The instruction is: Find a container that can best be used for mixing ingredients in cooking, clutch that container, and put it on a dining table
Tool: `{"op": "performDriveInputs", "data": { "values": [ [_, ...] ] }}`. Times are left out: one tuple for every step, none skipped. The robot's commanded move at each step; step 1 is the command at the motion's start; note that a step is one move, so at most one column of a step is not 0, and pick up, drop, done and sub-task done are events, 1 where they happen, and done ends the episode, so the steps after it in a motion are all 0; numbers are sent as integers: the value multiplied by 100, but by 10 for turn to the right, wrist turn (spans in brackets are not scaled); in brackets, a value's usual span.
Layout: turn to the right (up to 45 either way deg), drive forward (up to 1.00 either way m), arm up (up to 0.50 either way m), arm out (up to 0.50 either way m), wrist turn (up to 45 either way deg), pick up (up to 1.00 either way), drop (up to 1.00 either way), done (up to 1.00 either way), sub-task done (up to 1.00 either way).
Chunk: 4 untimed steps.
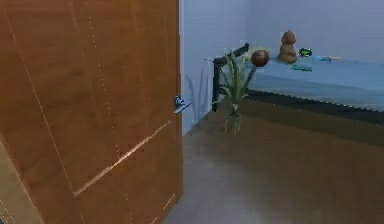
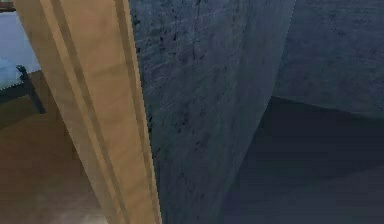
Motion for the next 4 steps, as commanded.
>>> {"op": "performDriveInputs", "data": {
  "values": [
    [60,0,0,0,0,0,0,0,0],
    [0,40,0,0,0,0,0,0,0],
    [420,0,0,0,0,0,0,0,0],
    [0,100,0,0,0,0,0,0,0]
  ]
}}
